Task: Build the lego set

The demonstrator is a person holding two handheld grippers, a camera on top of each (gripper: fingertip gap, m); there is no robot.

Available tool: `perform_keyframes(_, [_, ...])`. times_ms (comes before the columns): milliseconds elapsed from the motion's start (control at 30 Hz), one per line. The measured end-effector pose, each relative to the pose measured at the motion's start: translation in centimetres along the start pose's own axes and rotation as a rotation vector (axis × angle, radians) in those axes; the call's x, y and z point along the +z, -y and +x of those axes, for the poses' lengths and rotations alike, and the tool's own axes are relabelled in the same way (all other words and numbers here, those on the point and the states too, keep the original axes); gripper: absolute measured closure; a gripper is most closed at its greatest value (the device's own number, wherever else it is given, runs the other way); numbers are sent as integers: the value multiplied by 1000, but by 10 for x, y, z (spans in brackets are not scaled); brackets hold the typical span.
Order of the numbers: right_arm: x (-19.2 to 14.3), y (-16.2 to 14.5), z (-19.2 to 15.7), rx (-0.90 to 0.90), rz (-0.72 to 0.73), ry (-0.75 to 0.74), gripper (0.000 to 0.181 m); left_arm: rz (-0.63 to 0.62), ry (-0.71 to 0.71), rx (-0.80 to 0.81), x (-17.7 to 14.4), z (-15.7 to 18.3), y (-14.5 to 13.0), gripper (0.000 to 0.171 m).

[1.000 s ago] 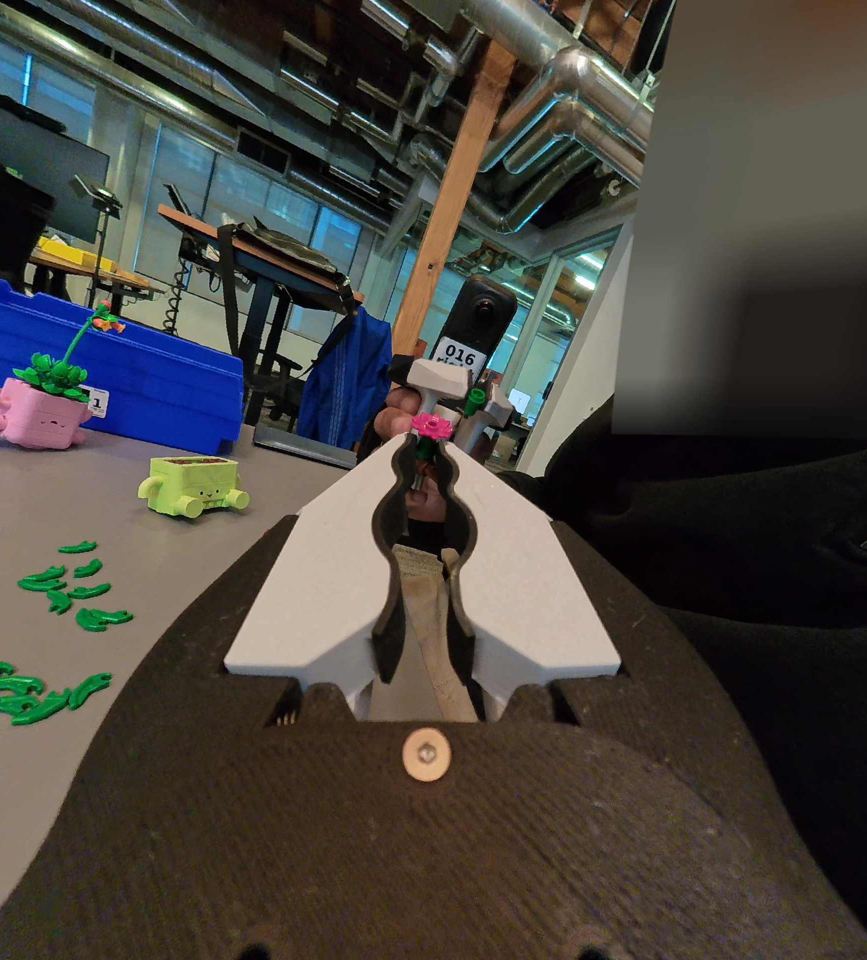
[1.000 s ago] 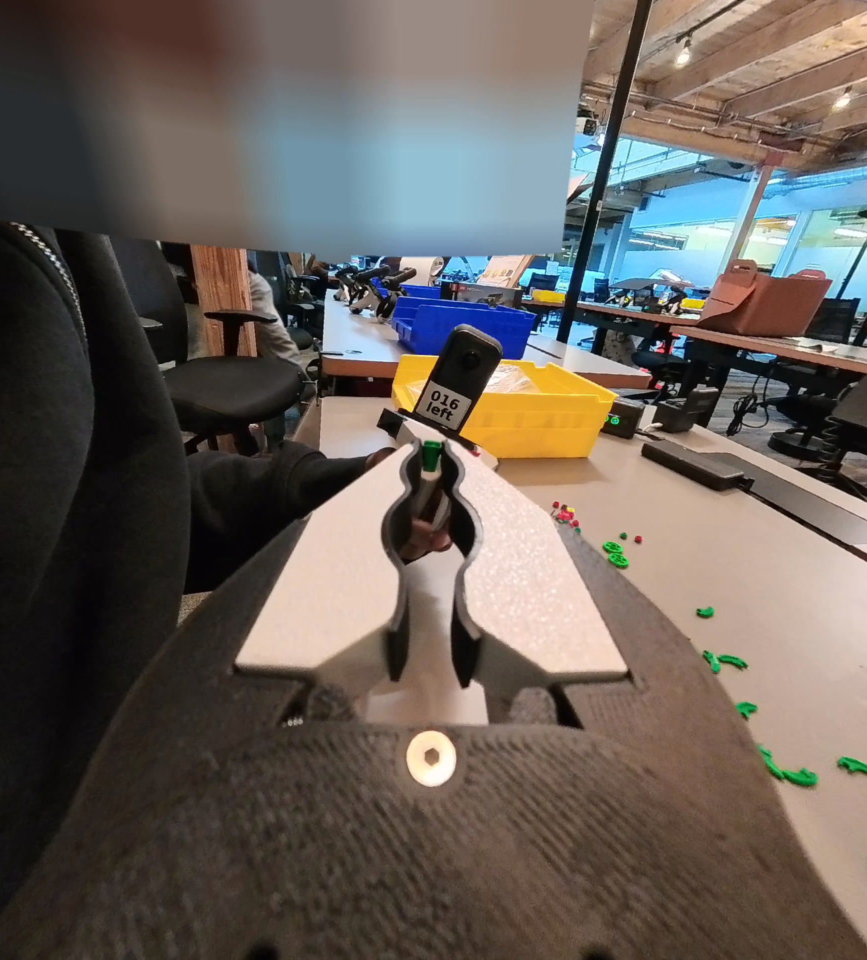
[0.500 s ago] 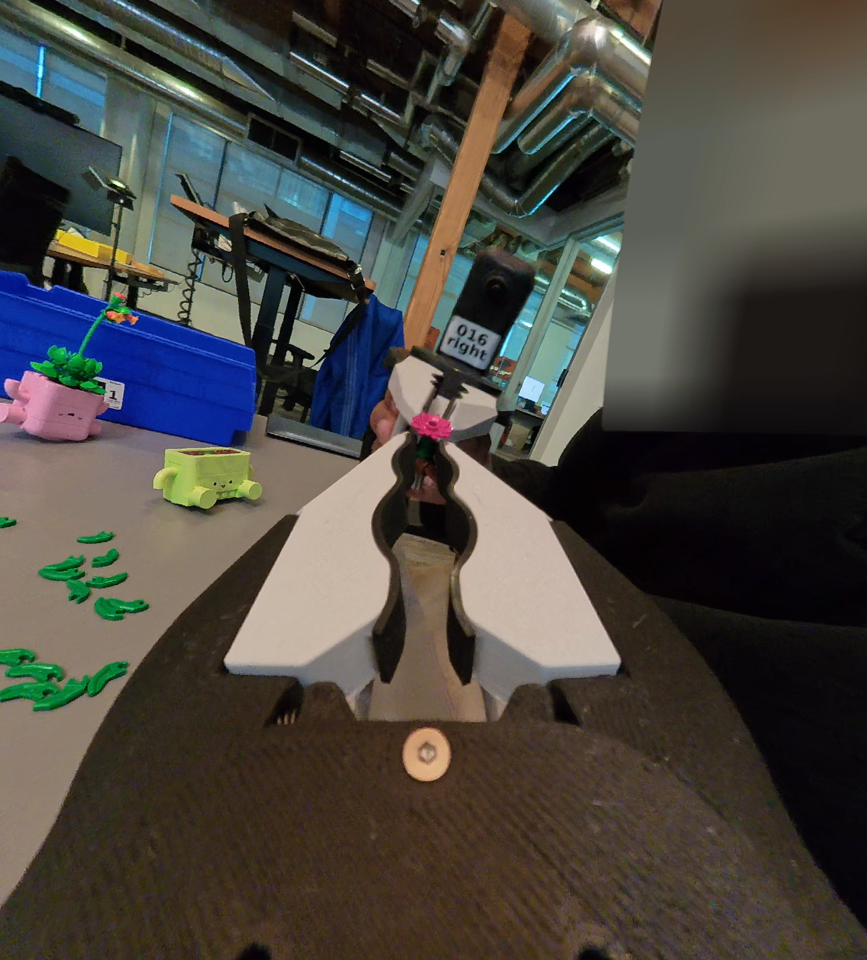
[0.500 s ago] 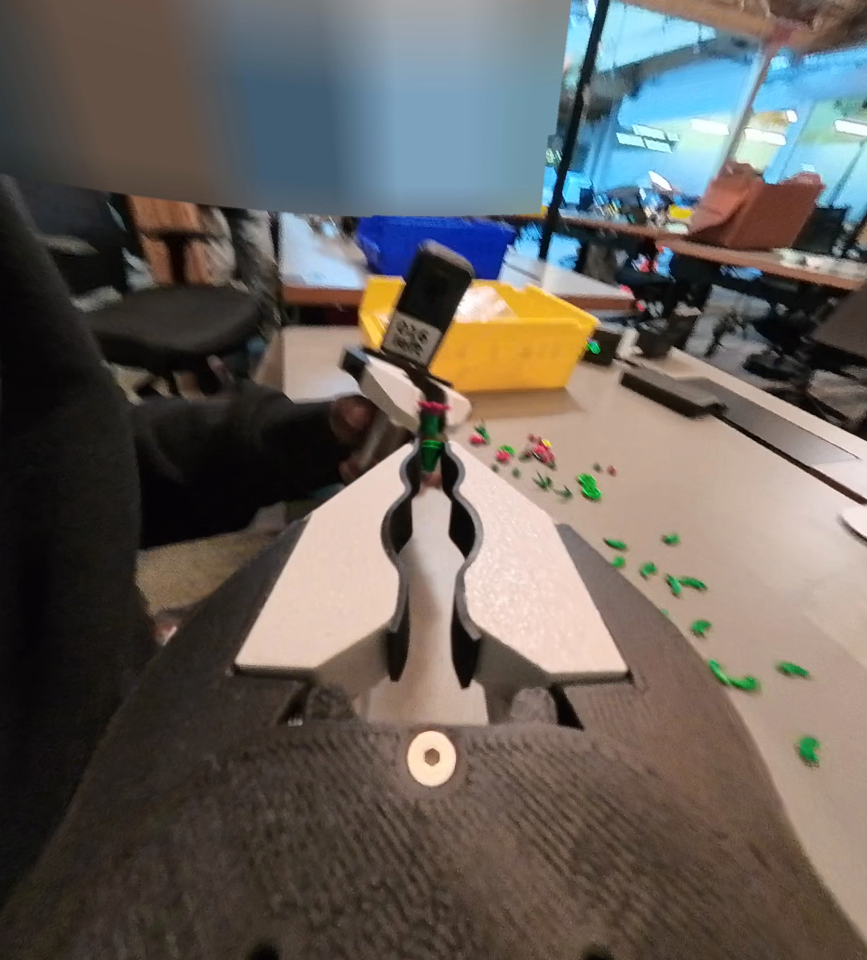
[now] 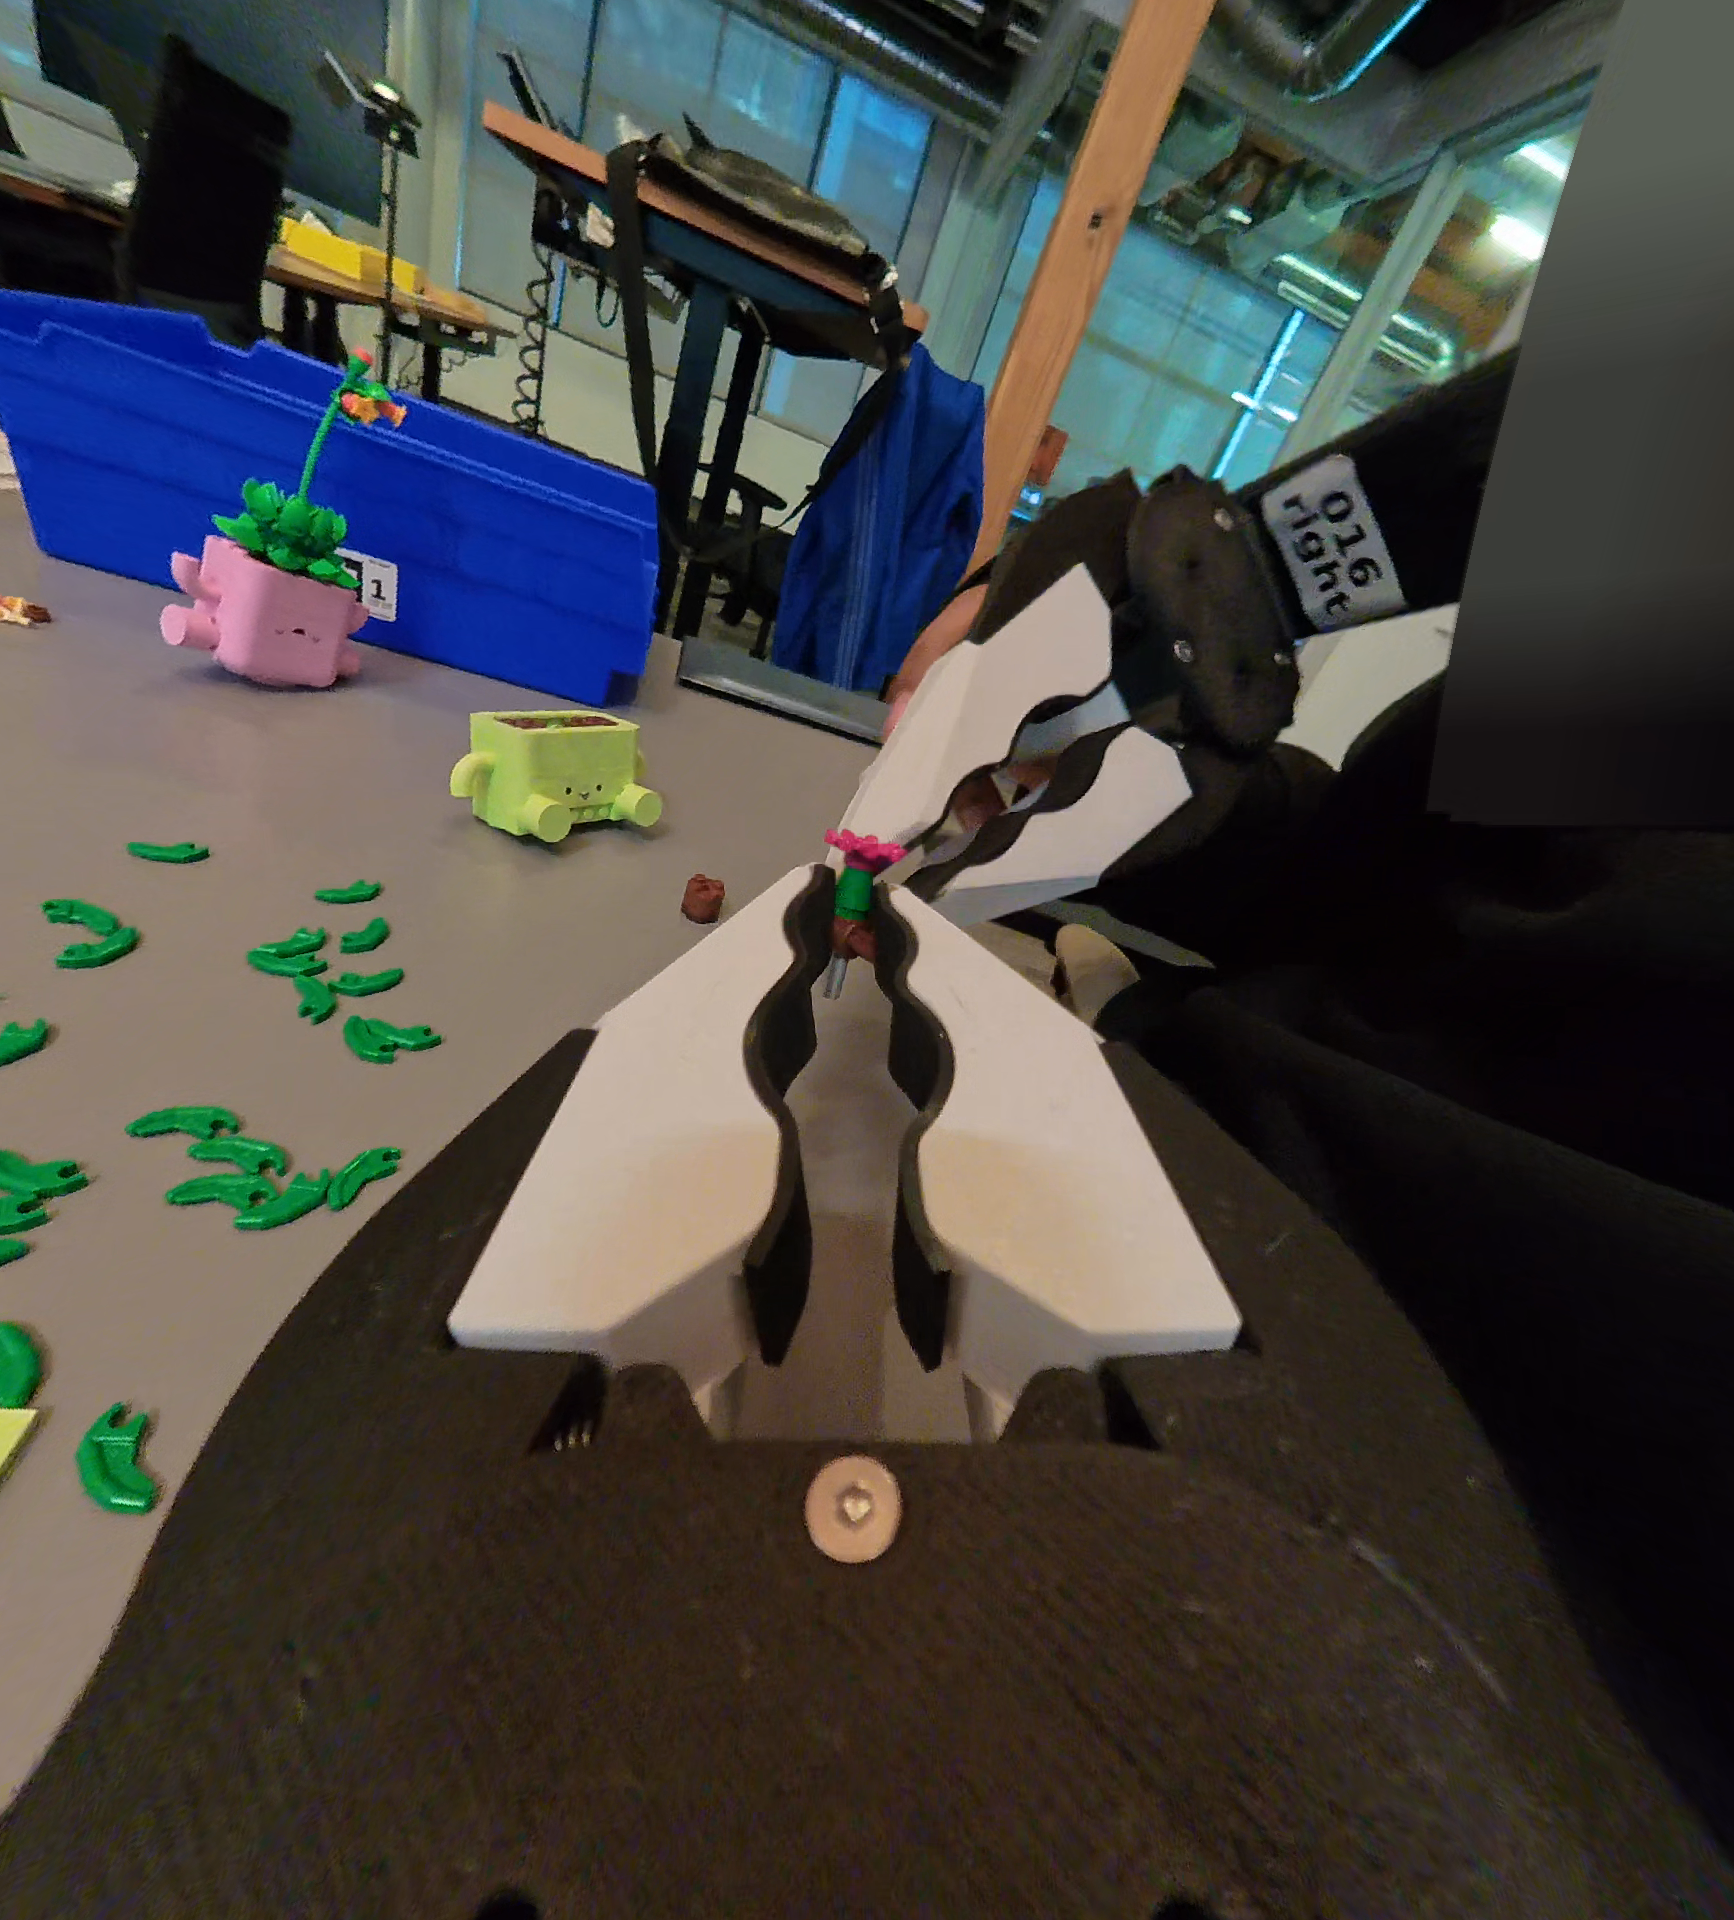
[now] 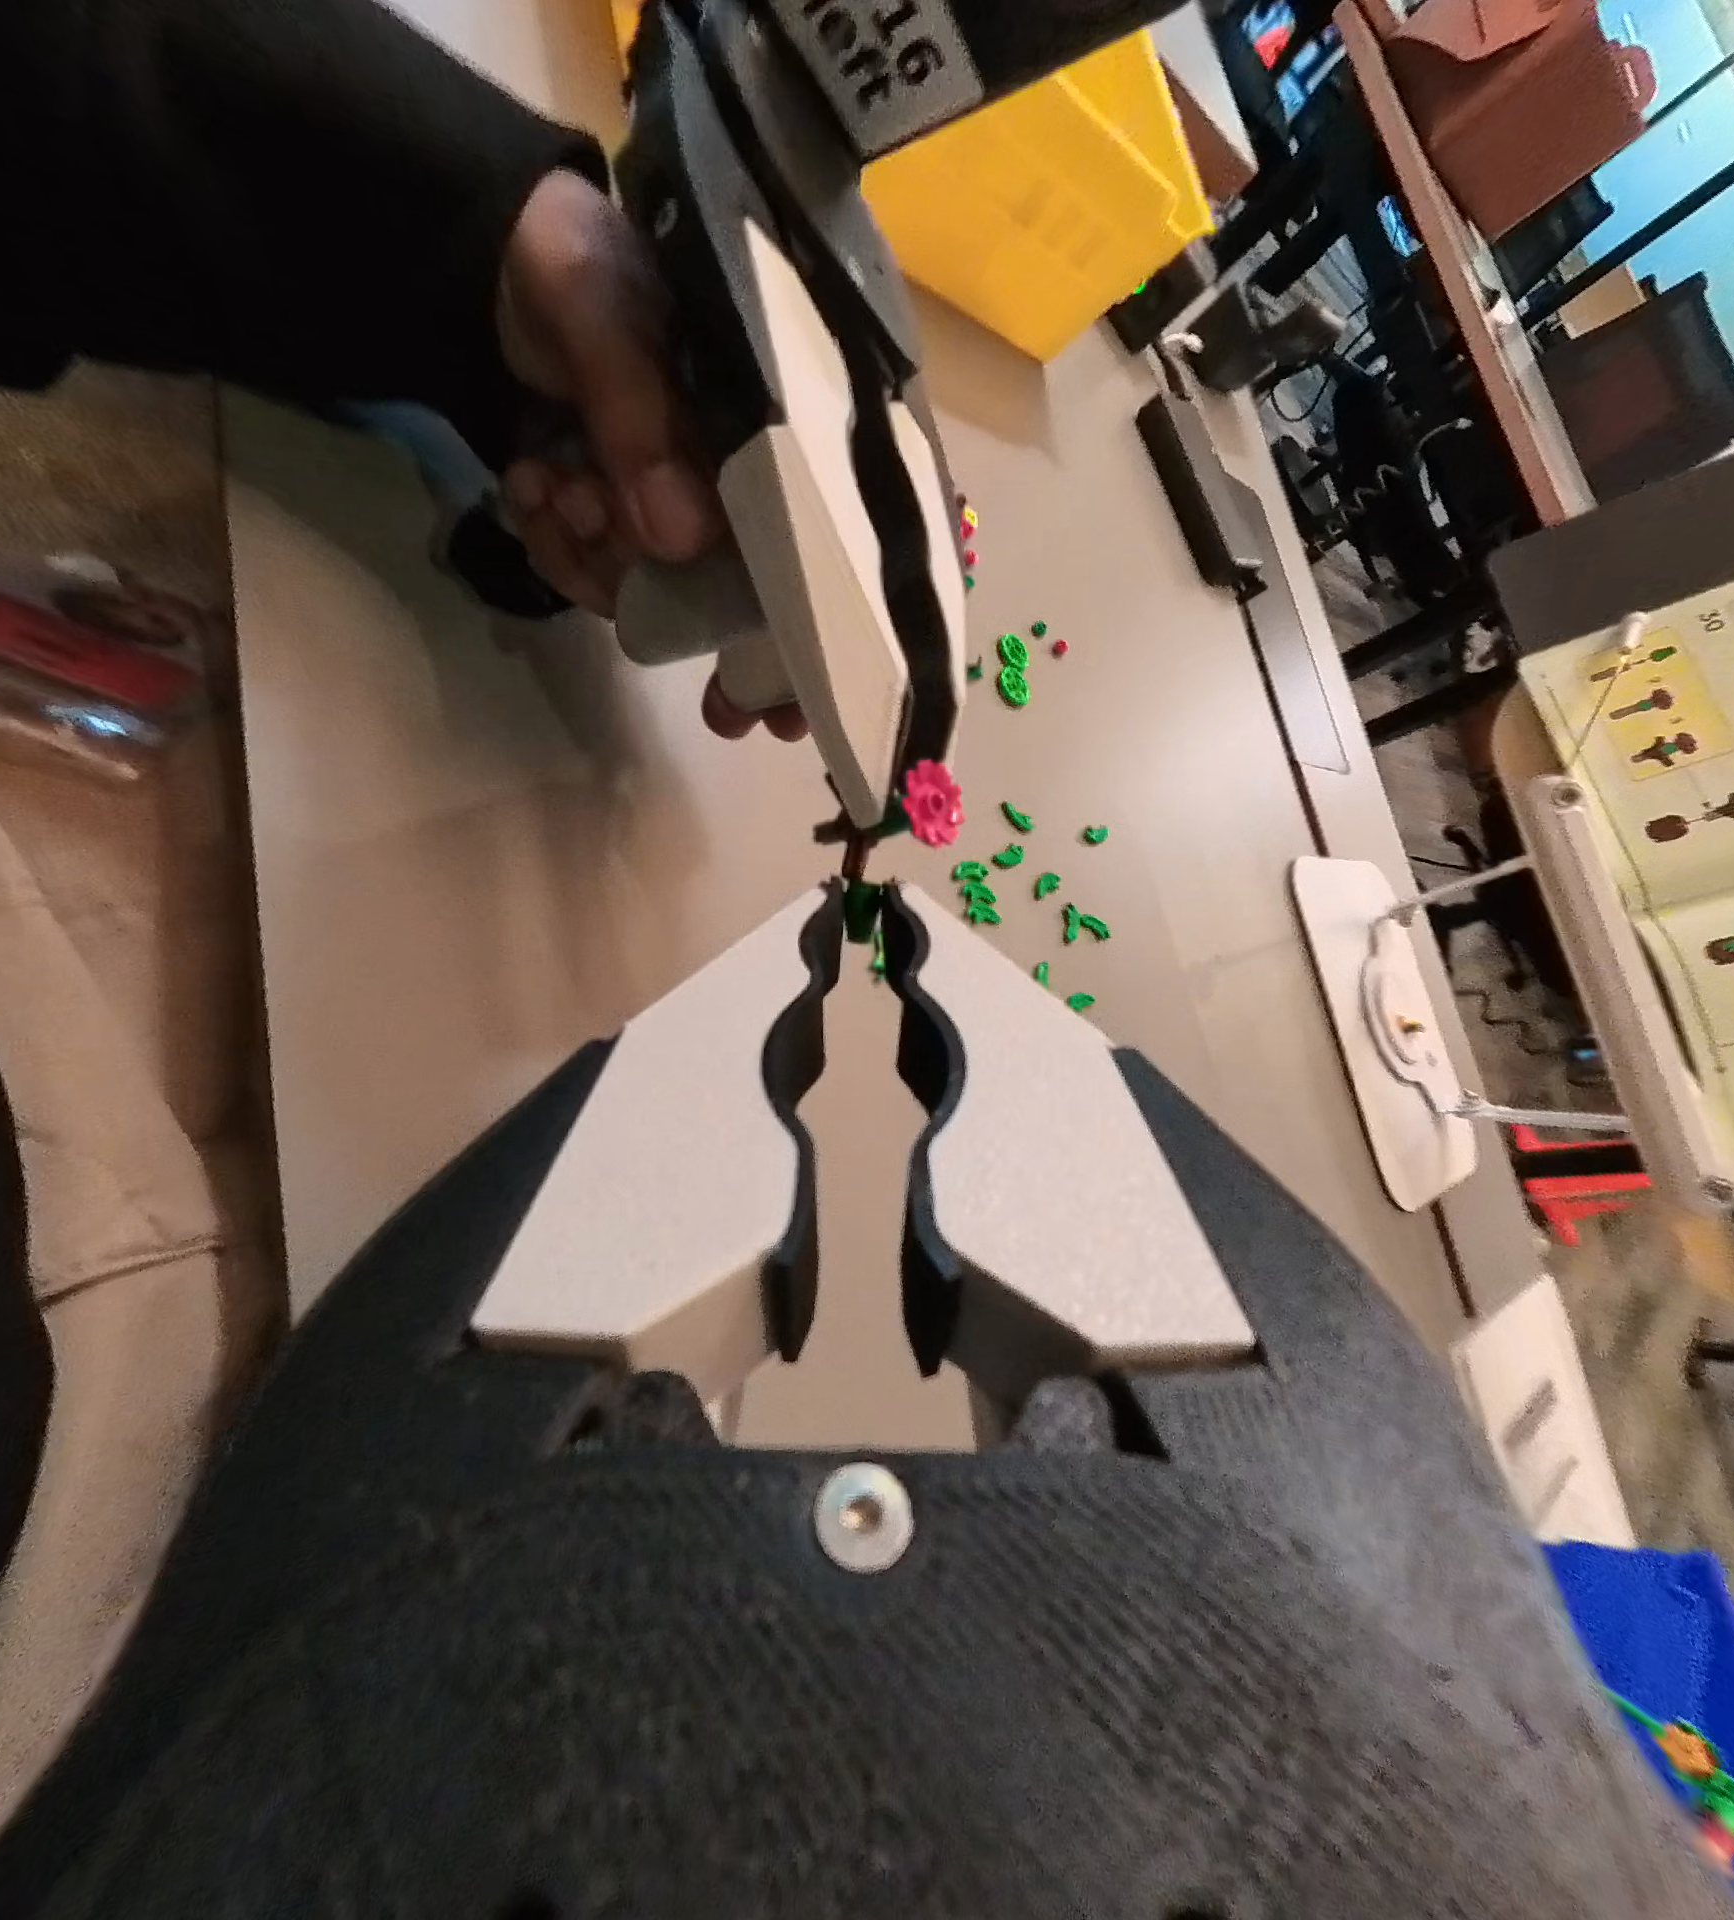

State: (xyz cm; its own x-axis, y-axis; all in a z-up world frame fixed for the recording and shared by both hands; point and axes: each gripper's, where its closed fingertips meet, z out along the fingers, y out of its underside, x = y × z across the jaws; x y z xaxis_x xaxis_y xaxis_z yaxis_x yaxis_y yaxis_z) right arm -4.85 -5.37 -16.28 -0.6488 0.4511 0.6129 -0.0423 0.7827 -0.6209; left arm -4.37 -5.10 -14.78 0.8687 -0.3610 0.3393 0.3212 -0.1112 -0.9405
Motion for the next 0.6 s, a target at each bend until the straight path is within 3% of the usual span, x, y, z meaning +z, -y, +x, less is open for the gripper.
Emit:
perform_keyframes(167, [5, -7, 0, -57, -66, -26, 176, -26, 56, 12, 2, -9, -4, 167])
perform_keyframes(600, [9, -7, 2, 83, -43, -18, 176, -17, 81, -9, 1, -15, -3, 168])
